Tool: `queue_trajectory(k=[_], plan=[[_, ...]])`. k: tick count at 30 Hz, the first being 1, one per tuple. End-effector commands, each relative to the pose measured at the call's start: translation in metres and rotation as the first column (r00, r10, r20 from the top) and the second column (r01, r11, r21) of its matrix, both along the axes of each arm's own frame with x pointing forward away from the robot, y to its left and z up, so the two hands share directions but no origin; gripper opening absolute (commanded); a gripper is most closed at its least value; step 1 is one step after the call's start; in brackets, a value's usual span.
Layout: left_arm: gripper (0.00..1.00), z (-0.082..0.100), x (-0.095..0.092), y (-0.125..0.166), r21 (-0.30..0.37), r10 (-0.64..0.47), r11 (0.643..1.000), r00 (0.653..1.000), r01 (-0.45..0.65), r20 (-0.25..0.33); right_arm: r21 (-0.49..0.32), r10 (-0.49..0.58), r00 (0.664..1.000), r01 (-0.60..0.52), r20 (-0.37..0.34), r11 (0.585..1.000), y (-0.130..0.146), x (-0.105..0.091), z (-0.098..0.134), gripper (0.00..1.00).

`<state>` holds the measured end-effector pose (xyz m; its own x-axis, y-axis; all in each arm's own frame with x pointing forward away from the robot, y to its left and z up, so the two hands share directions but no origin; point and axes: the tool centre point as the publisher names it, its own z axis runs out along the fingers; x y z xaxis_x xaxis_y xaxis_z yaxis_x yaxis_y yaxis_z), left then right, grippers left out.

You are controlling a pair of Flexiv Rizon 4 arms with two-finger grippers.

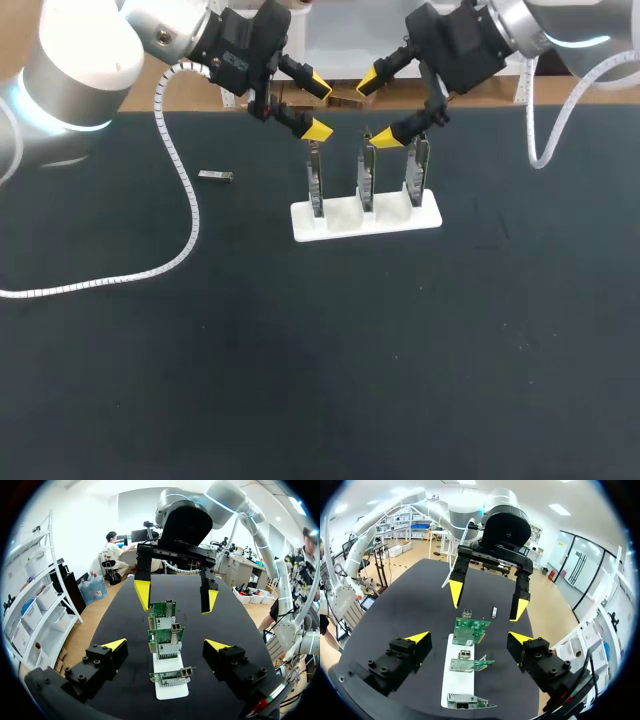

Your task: Pick up the optical module with the left hand, and insert it into the network port with the right hand.

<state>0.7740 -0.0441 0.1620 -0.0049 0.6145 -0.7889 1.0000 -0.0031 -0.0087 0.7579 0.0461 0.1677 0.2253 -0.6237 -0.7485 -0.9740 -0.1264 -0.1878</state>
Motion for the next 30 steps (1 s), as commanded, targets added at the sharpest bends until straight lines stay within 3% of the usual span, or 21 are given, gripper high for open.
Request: queue_trajectory(k=[1,18,30], plan=[[1.00,0.000,0.000,0.000,0.003,0.001,1.000,1.000,-0.001,0.000,-0.004,-0.002,1.000,0.002,0.005,1.000,-0.004,-0.002,0.002,1.00],[1.00,0.000,0.000,0.000,0.003,0.001,1.000,1.000,-0.001,0.000,0.011,-0.069,0.998,0.069,0.007,0.998,-0.063,-0.035,0.006,1.00],[1.00,0.000,0.000,0.000,0.003,0.001,1.000,1.000,-0.001,0.000,-0.033,-0.009,1.000,0.008,-0.021,0.999,-0.097,-0.042,0.004,1.00]])
